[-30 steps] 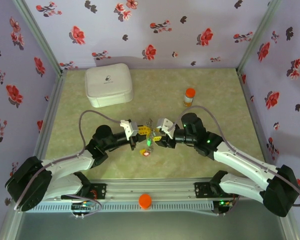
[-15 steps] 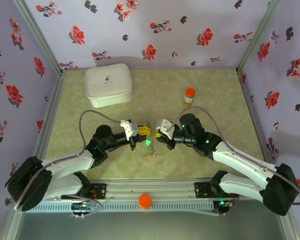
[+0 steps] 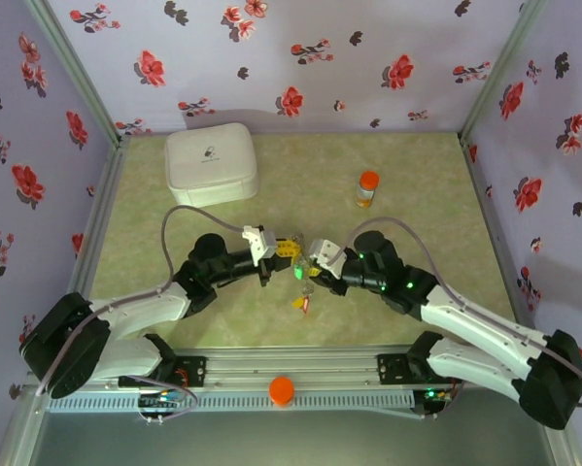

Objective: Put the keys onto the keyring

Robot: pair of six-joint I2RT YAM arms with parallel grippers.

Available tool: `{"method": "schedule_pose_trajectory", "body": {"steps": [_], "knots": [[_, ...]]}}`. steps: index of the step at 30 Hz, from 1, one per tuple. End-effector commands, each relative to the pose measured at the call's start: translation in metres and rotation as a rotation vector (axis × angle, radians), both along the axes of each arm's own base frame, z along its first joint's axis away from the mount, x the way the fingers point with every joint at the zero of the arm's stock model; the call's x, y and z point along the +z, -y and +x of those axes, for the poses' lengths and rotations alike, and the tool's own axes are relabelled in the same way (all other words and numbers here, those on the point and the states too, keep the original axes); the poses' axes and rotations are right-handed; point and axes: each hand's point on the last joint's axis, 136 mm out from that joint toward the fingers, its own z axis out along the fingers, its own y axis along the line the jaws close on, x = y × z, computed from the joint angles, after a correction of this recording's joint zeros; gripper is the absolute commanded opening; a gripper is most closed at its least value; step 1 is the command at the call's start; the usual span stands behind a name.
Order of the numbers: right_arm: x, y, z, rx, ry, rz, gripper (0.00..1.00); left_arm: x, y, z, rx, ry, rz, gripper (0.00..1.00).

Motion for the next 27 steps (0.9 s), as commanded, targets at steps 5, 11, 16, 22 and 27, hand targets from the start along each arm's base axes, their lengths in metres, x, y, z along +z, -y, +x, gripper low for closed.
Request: {"method": "schedule_pose_trajectory", "body": {"steps": [5, 11, 16, 22, 27], "knots": [[0.008, 0.033, 0.016, -0.279, -0.023, 0.128, 0.29, 0.014, 0.009, 0.010, 0.015, 0.075, -0.048, 0.00], [0.025, 0.035, 0.013, -0.309, -0.032, 0.285, 0.31, 0.003, 0.013, 0.016, 0.025, 0.064, -0.045, 0.00], [0.045, 0.034, 0.018, -0.314, 0.028, 0.392, 0.34, -0.004, 0.014, 0.019, 0.038, 0.061, -0.028, 0.00], [0.054, 0.044, 0.046, -0.425, 0.056, 0.499, 0.33, -0.006, 0.012, 0.023, 0.061, 0.089, -0.018, 0.00], [0.056, 0.026, 0.044, -0.276, -0.008, 0.501, 0.34, 0.001, 0.010, 0.023, 0.066, 0.091, -0.050, 0.00]]}}
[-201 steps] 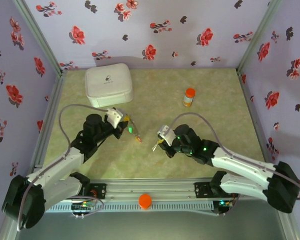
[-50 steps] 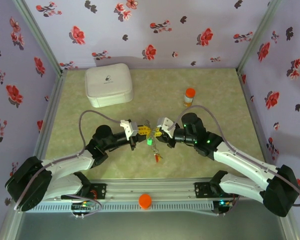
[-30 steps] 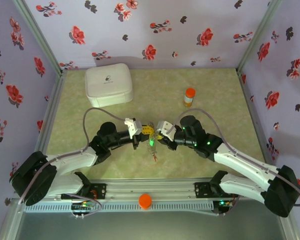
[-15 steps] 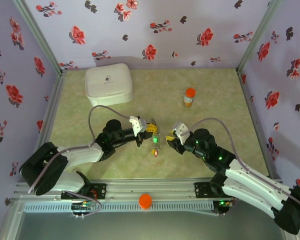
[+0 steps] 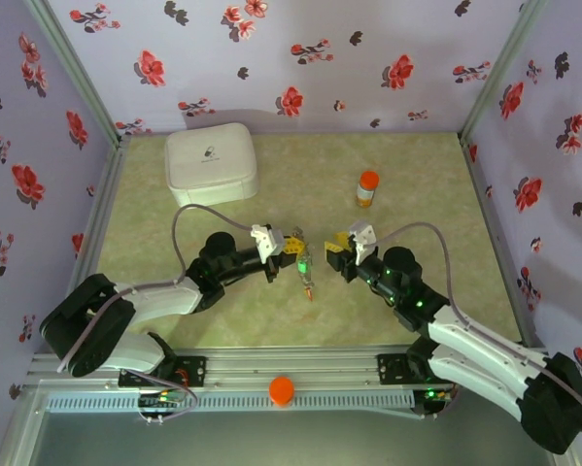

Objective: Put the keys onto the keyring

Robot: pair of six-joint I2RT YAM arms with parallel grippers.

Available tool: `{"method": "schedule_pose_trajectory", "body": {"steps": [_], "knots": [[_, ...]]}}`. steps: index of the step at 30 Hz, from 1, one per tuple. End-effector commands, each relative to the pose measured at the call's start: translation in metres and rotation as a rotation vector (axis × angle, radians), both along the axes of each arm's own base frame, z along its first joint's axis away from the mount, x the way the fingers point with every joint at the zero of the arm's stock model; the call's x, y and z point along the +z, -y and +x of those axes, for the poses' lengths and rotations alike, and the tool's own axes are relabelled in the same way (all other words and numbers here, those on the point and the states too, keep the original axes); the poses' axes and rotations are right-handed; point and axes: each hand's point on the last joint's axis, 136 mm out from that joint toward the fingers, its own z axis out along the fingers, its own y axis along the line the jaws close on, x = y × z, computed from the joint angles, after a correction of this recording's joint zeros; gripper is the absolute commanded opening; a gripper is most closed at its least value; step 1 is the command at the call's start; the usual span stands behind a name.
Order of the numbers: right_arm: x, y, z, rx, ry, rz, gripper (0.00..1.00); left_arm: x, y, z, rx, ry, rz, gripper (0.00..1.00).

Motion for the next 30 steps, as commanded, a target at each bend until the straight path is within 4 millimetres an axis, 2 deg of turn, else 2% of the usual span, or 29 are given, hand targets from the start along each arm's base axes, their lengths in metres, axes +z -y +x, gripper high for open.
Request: {"method": "schedule_pose_trajectory", "body": {"steps": [1, 6, 15, 17, 19, 21, 27, 30], "knots": [[0.028, -0.021, -0.012, 0.165, 0.056, 0.056, 0.35, 0.025, -0.001, 0.002, 0.010, 0.085, -0.073, 0.00], [0.033, -0.033, -0.023, 0.281, 0.082, 0.000, 0.36, 0.027, -0.004, -0.001, 0.005, 0.098, -0.073, 0.00], [0.038, -0.028, -0.024, 0.288, 0.090, -0.041, 0.36, 0.039, -0.007, -0.008, -0.015, 0.140, -0.092, 0.00], [0.050, -0.023, -0.023, 0.252, 0.118, -0.019, 0.34, 0.047, -0.009, -0.009, -0.017, 0.147, -0.123, 0.00], [0.062, -0.020, -0.030, 0.260, 0.162, 0.006, 0.35, 0.059, -0.008, -0.012, -0.033, 0.155, -0.159, 0.00], [0.065, -0.019, -0.036, 0.285, 0.182, -0.001, 0.36, 0.063, -0.005, -0.017, -0.057, 0.167, -0.166, 0.00], [0.064, -0.030, -0.052, 0.420, 0.147, -0.071, 0.36, 0.060, -0.005, -0.025, -0.089, 0.171, -0.157, 0.00], [0.066, -0.032, -0.050, 0.423, 0.156, -0.083, 0.35, 0.059, -0.005, -0.030, -0.104, 0.173, -0.157, 0.00]]}}
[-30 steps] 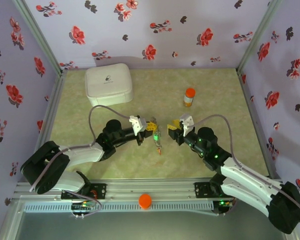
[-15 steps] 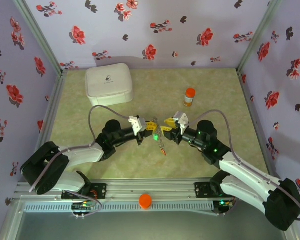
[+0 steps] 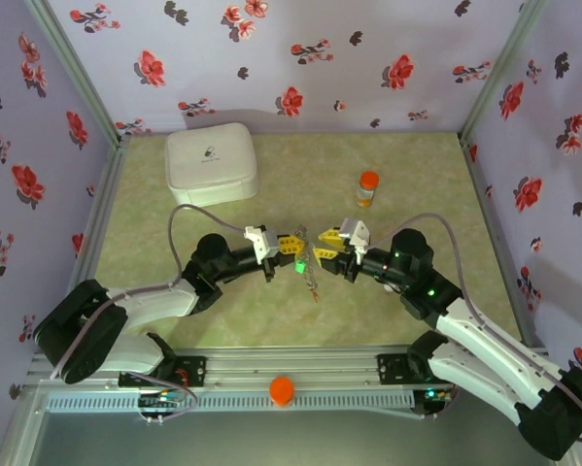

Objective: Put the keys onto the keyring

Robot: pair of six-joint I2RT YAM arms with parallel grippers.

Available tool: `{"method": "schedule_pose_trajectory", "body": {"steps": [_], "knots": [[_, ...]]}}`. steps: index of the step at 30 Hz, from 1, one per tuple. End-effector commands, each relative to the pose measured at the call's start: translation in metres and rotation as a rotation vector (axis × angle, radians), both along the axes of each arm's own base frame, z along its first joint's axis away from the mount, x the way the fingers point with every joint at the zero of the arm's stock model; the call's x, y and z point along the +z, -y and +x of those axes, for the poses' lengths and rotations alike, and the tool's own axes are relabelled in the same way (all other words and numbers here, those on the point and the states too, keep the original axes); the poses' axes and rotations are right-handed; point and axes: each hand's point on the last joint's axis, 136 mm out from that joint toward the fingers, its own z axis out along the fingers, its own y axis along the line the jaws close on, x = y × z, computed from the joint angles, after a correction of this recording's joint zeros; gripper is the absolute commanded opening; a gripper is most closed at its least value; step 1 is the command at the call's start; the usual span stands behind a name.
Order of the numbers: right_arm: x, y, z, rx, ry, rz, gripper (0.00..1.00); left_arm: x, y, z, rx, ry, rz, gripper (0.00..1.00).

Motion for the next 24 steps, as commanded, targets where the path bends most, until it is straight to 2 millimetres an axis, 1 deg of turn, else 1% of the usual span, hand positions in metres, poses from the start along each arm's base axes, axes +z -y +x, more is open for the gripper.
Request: {"method": "schedule_pose_trajectory", "body": {"steps": [1, 5, 11, 15, 19, 22, 24], "knots": [[0.003, -0.002, -0.002, 0.028, 0.020, -0.031, 0.34, 0.030, -0.002, -0.015, -0.047, 0.087, -0.080, 0.00], [0.005, -0.003, 0.000, 0.028, 0.018, -0.042, 0.32, 0.027, -0.001, -0.019, -0.065, 0.084, -0.073, 0.00], [-0.007, -0.012, -0.009, 0.121, -0.059, -0.092, 0.31, 0.026, 0.001, -0.022, -0.087, 0.076, -0.071, 0.00], [-0.007, -0.019, -0.008, 0.152, -0.089, -0.084, 0.26, 0.026, 0.004, -0.027, -0.114, 0.068, -0.072, 0.00], [-0.012, -0.018, -0.009, 0.154, -0.081, -0.104, 0.22, 0.025, 0.004, -0.029, -0.120, 0.062, -0.071, 0.00], [-0.019, -0.016, -0.013, 0.172, -0.091, -0.142, 0.21, 0.025, 0.005, -0.030, -0.126, 0.060, -0.070, 0.00], [-0.023, -0.017, -0.019, 0.210, -0.115, -0.172, 0.16, 0.025, 0.006, -0.031, -0.134, 0.057, -0.070, 0.00]]}}
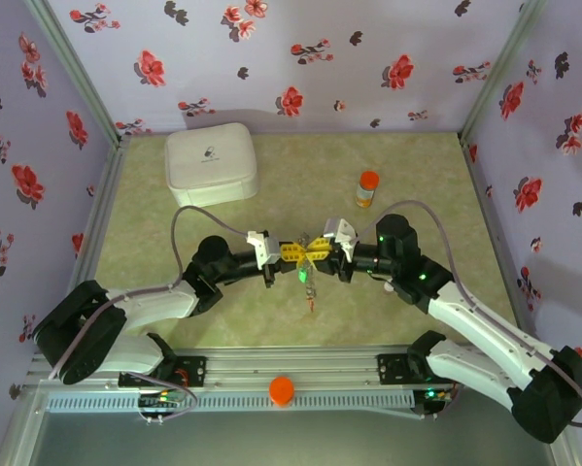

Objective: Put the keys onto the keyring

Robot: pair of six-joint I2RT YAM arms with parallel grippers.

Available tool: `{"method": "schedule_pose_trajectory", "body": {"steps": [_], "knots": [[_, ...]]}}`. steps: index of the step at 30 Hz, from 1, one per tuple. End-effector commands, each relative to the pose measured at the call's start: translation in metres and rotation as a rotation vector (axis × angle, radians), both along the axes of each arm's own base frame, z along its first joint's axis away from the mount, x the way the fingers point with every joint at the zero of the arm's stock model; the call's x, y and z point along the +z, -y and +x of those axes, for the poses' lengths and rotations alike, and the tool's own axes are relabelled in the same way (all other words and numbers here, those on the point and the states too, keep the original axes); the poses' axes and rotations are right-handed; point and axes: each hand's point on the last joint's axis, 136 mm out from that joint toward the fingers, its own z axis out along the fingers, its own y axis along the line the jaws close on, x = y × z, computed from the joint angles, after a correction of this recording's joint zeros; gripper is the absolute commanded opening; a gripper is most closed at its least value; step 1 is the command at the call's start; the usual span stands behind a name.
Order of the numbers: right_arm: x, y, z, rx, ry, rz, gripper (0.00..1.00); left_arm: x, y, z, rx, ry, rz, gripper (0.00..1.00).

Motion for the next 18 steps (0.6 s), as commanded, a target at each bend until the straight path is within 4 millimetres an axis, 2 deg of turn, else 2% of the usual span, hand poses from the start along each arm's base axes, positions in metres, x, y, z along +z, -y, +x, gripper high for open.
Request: {"method": "schedule_pose_trajectory", "body": {"steps": [1, 4, 5, 6, 7, 11, 13, 15, 18], "knots": [[-0.003, -0.001, -0.013, 0.082, -0.027, -0.053, 0.13, 0.027, 0.001, -0.012, -0.046, 0.058, -0.080, 0.00], [-0.007, -0.003, -0.019, 0.125, -0.038, -0.098, 0.01, 0.024, 0.000, -0.012, -0.043, 0.063, -0.072, 0.00], [-0.010, -0.004, -0.019, 0.133, -0.039, -0.115, 0.00, 0.021, -0.001, -0.011, -0.033, 0.062, -0.065, 0.00], [-0.012, -0.003, -0.019, 0.136, -0.037, -0.130, 0.00, 0.018, -0.001, -0.008, -0.015, 0.058, -0.055, 0.07], [-0.013, -0.003, -0.018, 0.136, -0.028, -0.137, 0.00, 0.014, -0.002, -0.005, 0.003, 0.054, -0.042, 0.18], [-0.010, -0.003, -0.015, 0.122, 0.018, -0.188, 0.00, -0.018, -0.003, 0.003, 0.046, 0.023, 0.113, 0.34], [-0.012, -0.003, -0.016, 0.128, 0.040, -0.242, 0.00, -0.036, -0.003, 0.004, 0.040, -0.005, 0.218, 0.34], [-0.016, -0.003, -0.020, 0.143, 0.043, -0.311, 0.00, -0.048, -0.004, 0.002, 0.028, -0.039, 0.296, 0.28], [-0.023, -0.004, -0.022, 0.140, 0.049, -0.405, 0.00, -0.046, -0.004, 0.001, 0.022, -0.044, 0.306, 0.23]]}}
